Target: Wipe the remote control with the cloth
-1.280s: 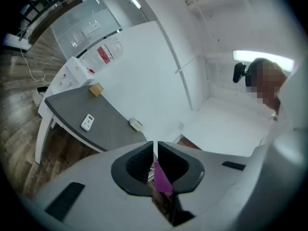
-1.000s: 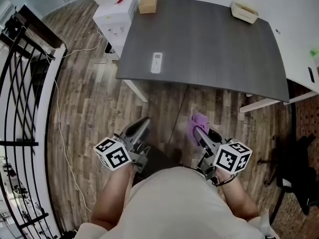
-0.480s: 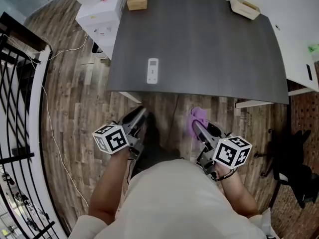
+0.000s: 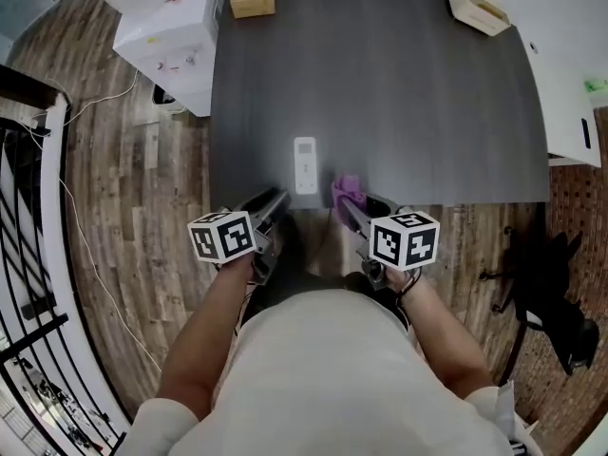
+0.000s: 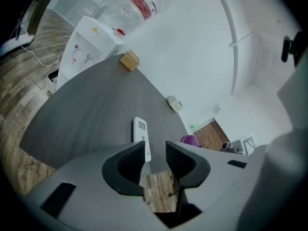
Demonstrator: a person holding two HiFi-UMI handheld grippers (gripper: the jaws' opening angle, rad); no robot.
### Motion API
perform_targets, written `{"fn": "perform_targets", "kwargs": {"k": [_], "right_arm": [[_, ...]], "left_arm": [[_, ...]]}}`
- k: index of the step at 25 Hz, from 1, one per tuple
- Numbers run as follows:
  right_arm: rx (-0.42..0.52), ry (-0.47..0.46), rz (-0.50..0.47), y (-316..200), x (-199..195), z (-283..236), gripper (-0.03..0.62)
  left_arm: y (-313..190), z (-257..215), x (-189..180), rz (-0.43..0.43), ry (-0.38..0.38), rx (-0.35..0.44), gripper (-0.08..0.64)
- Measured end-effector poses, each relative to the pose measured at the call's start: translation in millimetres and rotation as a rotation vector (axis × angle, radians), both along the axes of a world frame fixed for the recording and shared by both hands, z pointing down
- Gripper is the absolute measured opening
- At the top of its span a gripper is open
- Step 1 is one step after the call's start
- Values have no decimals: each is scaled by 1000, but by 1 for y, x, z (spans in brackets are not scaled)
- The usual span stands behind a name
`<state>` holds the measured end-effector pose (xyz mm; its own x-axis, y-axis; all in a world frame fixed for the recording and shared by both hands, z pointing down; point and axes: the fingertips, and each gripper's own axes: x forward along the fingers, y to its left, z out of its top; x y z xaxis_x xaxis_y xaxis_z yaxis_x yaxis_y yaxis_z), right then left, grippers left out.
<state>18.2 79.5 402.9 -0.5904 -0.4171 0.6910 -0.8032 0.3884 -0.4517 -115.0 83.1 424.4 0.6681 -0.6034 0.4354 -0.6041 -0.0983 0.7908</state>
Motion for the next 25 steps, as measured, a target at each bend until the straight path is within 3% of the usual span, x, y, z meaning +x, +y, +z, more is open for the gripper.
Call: {"fn": "perform_targets", "kwargs": {"k": [11, 17, 21, 25], "right_arm": [[-60, 108, -81, -47, -27, 49, 101], [-56, 131, -140, -60, -33, 62, 101], [6, 143, -206, -67, -43, 54, 101], [-15, 160, -258, -62, -47, 67, 101]], "left_arm": [[-30, 39, 19, 77, -61, -91, 123], [-40, 58, 22, 22, -126, -155, 128], [-43, 62, 22, -2, -121, -179, 129], [-41, 65, 29, 9, -119, -187, 129]]}}
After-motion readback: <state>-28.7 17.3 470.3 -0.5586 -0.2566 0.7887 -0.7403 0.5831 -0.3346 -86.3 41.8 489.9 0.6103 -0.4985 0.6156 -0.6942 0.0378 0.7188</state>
